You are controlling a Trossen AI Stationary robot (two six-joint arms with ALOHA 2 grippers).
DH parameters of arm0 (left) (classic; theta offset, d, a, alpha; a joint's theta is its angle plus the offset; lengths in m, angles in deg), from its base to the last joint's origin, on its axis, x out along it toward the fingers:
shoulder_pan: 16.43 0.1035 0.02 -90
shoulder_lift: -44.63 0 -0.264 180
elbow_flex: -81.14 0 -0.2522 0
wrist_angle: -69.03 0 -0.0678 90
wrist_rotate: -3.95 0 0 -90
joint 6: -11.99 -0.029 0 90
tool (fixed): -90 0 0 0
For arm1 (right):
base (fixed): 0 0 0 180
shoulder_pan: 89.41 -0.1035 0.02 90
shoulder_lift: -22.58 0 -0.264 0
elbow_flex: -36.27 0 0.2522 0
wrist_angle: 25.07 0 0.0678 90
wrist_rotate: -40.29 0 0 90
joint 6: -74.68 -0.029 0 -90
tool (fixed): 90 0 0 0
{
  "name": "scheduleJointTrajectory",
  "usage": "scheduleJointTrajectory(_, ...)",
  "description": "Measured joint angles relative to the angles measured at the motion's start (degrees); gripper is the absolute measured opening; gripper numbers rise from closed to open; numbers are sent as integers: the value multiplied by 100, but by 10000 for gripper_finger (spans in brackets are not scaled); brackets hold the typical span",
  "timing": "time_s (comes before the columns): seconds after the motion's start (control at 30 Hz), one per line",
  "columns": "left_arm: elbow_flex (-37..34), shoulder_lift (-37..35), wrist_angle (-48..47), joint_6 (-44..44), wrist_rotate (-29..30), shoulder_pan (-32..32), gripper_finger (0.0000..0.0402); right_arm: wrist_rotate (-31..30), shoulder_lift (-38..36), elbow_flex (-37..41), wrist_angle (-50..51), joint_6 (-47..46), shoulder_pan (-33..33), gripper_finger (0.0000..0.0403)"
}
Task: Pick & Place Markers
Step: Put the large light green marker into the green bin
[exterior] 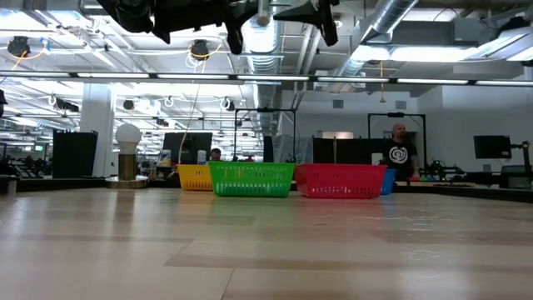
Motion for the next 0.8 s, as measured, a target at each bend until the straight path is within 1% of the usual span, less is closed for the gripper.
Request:
scheduleJointTrajectory(0.07, 0, -66, -198, -10, -206, 103, 65, -2, 0, 0, 100, -83, 68, 176)
scheduleJointTrajectory(0.13, 0, -190, -610, -134, -450, 236, 65, -13, 0, 0, 273, -103, 110, 177)
scheduleJointTrajectory(0.2, 0, -338, -1313, -474, -575, 359, 65, -24, 0, 0, 354, -33, 139, 175)
scheduleJointTrajectory(0.27, 0, -445, -2096, -956, -551, 409, 65, -26, 0, 0, 405, 150, 149, 171)
scheduleJointTrajectory(0.33, 0, -455, -2545, -1376, -542, 401, 65, -27, 0, 0, 437, 391, 148, 166)
scheduleJointTrajectory(0.5, 0, -207, -2811, -2270, -499, 321, 65, -38, -1, 0, 439, 1064, 152, 149)
scheduleJointTrajectory(0.67, 0, 27, -3220, -3179, -220, 382, 65, -208, -217, 14, 610, 1363, 240, 135)
scheduleJointTrajectory(0.8, 31, 434, -3256, -3493, -210, 377, 65, -199, -555, 17, 860, 1731, 378, 128)
